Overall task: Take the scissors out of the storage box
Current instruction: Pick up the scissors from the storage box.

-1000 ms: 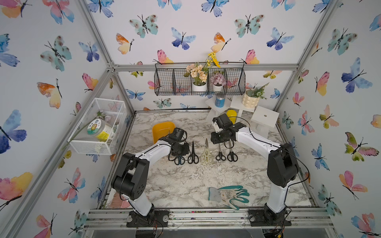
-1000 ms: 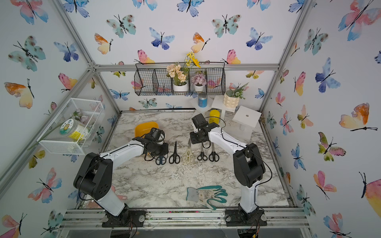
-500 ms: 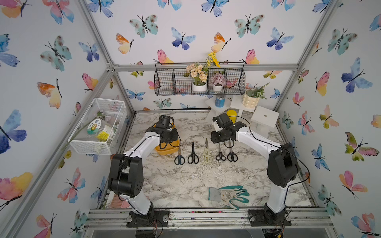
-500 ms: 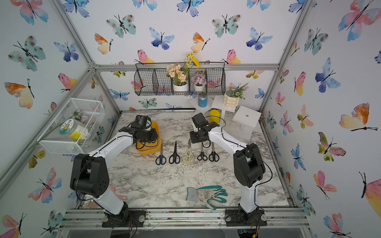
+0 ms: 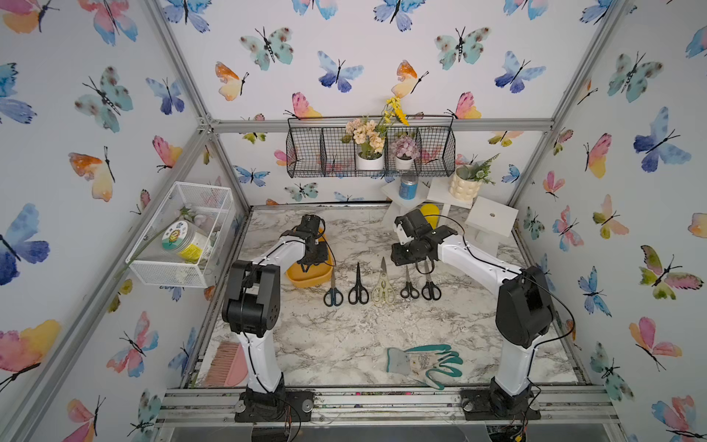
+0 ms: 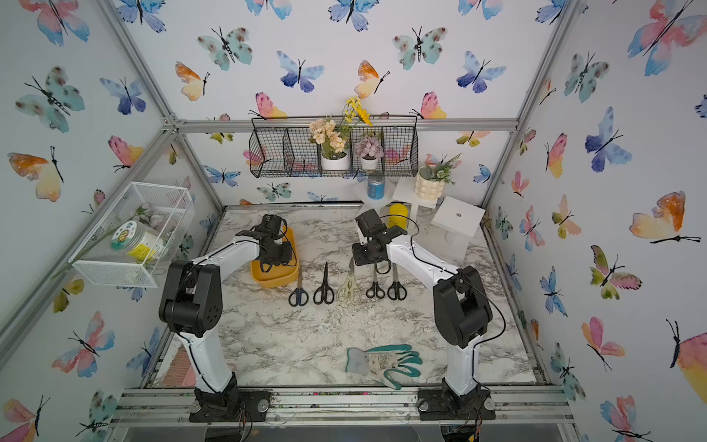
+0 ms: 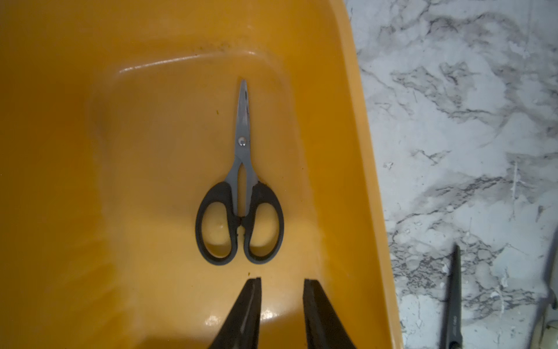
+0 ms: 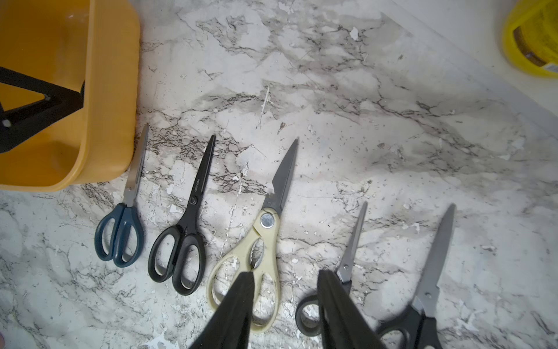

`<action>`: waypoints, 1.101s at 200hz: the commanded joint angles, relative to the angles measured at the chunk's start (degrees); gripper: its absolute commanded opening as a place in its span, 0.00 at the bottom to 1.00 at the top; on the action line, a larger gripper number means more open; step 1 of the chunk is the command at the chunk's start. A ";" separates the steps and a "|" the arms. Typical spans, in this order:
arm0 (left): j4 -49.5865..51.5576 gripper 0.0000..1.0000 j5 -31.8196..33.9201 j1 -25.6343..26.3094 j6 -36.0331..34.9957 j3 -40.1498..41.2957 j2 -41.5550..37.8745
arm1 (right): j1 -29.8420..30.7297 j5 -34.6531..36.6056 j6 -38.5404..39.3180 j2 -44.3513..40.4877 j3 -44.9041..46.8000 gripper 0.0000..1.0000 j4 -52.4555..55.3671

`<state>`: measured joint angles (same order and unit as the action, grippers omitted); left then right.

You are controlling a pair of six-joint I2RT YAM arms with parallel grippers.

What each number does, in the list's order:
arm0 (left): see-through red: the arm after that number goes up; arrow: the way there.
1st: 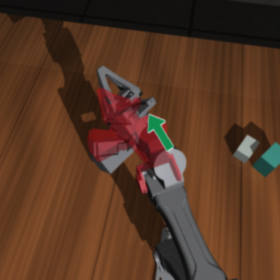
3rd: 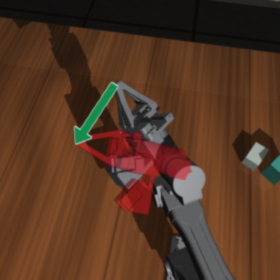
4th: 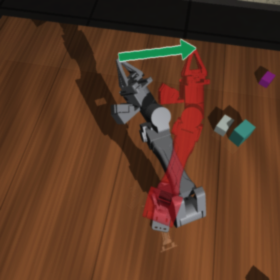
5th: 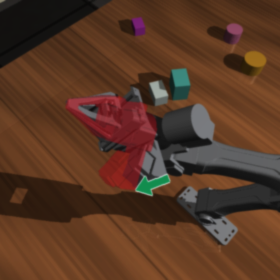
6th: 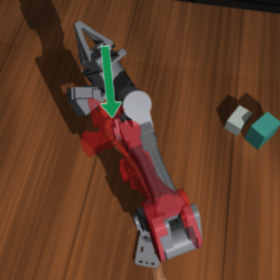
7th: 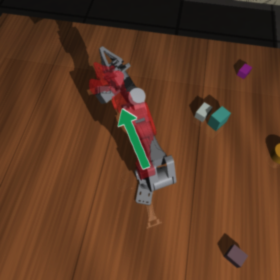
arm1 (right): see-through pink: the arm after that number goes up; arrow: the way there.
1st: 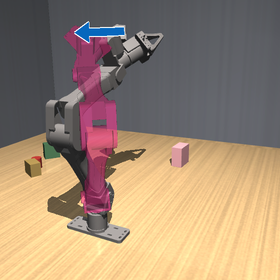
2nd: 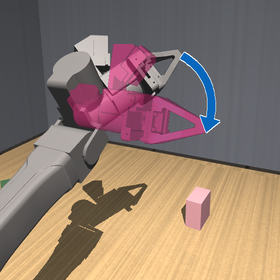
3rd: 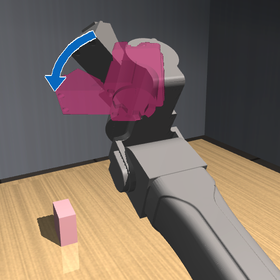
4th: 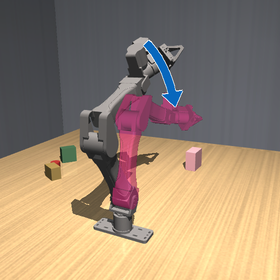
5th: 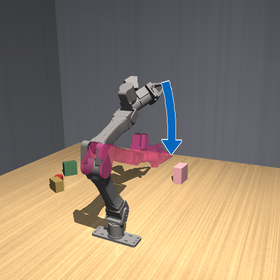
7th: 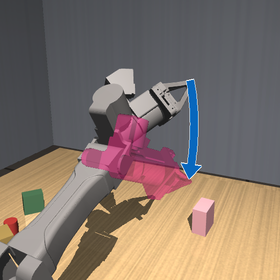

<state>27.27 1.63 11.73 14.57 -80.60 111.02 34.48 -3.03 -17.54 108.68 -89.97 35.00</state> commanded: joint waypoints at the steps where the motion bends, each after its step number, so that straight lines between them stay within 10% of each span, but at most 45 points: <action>1: 0.33 0.30 3.22 -0.80 -1.12 -1.31 1.98 | 0.20 1.64 -0.65 0.63 -0.55 0.40 0.86; 168: -1.35 0.30 0.60 -2.82 -2.79 -2.54 13.12 | 0.15 1.98 -0.04 1.99 -2.40 0.40 1.71; 220: -0.54 0.07 -1.80 -3.73 -1.91 -2.37 15.23 | 0.18 1.97 0.84 2.85 -4.99 0.40 3.20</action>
<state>21.98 3.40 8.56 12.36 -85.36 121.49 34.48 -2.50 -17.30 110.21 -92.75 35.77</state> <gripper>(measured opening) 0.177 0.403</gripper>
